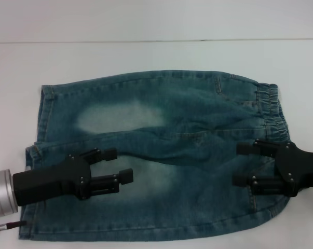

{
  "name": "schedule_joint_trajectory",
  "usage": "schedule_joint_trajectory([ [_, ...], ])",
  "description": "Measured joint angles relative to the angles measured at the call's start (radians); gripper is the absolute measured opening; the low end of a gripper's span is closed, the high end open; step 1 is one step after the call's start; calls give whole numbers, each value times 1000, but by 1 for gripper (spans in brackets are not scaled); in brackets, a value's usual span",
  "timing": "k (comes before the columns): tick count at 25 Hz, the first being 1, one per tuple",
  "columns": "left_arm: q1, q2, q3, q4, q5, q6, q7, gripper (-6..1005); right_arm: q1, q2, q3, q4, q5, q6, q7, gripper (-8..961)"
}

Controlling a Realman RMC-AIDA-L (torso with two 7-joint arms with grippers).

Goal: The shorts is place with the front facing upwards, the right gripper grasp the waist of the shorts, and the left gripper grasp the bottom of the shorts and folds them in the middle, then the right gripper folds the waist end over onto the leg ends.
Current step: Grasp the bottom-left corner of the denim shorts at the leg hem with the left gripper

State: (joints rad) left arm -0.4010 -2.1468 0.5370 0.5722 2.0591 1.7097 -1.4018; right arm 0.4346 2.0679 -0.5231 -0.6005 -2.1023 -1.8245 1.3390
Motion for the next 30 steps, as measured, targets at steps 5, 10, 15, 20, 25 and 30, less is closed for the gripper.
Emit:
schedule_joint_trajectory([
  [5, 0, -1, 1, 0, 1, 2, 2, 927, 1, 1, 0, -3, 2, -1, 3, 930],
  [10, -1, 1, 1, 3, 1, 14, -3, 924, 2, 1, 1, -2, 2, -3, 9, 930],
  [15, 39, 21, -28, 83, 2, 143, -18, 919, 3, -2, 8, -3, 7, -8, 20, 930],
  [20, 97, 44, -106, 176, 20, 201, -97, 919, 3, -2, 8, -4, 7, -2, 23, 930],
  [25, 138, 42, -120, 249, 75, 195, -124, 918, 11, -3, 9, -5, 7, 3, 23, 930],
  [30, 140, 55, -148, 294, 185, 189, -160, 918, 15, -4, 10, -5, 7, 7, 23, 929],
])
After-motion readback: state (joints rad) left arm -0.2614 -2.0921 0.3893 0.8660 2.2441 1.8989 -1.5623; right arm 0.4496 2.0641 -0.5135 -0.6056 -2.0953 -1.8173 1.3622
